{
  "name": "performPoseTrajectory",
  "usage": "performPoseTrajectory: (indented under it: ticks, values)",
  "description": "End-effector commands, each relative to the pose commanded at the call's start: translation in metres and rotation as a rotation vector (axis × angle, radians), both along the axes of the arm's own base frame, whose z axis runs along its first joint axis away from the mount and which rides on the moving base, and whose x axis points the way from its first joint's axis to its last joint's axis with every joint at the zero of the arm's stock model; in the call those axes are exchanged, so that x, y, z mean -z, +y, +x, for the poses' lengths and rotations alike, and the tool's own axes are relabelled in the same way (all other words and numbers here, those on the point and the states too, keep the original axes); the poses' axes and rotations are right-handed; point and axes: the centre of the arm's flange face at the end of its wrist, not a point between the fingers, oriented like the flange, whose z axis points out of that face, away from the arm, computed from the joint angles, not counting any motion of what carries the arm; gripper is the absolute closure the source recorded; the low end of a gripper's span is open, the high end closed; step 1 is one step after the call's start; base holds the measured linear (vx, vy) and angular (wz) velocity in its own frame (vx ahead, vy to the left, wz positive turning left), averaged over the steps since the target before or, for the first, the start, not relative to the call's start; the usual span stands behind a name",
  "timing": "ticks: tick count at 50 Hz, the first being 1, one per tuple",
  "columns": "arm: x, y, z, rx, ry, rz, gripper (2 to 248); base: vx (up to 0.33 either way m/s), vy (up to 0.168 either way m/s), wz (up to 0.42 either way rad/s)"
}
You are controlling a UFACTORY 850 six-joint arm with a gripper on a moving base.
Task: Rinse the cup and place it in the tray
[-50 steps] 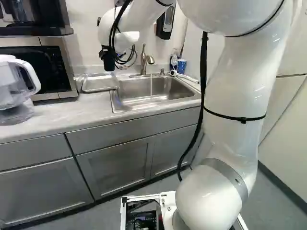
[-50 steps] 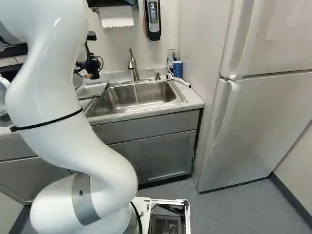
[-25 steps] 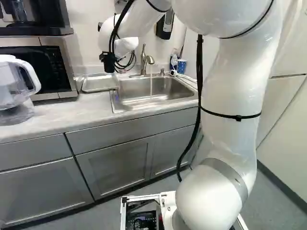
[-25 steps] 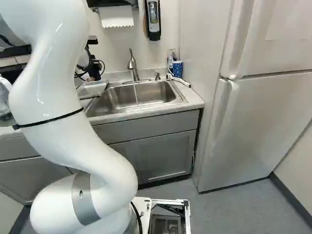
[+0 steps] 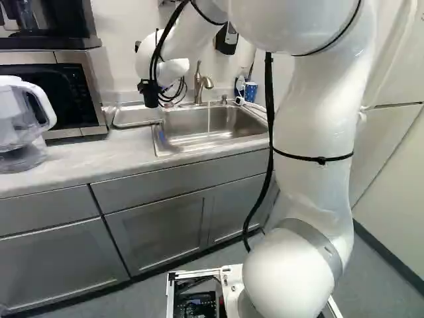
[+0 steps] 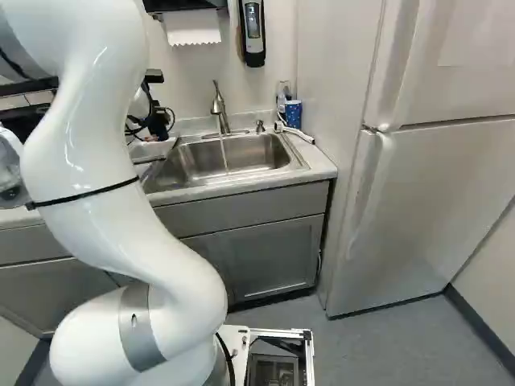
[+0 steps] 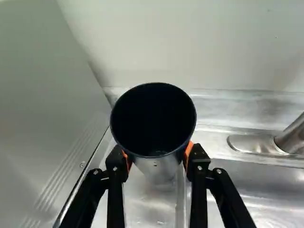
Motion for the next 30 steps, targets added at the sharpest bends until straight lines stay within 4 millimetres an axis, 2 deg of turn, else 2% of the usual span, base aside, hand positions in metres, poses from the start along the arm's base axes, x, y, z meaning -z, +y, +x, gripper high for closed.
performPoseTrajectory:
  ticks: [21,25,26,30]
  values:
    - [0.025,0.006,0.004,-0.005,0.035,-0.019,127,0.0,0.0,0.0]
    - [0.025,0.006,0.004,-0.005,0.035,-0.019,127,0.0,0.0,0.0]
    - [0.025,0.006,0.004,-0.005,0.035,-0.019,112,0.0,0.0,0.0]
    - [0.025,0.006,0.004,-0.005,0.035,-0.019,112,0.0,0.0,0.0]
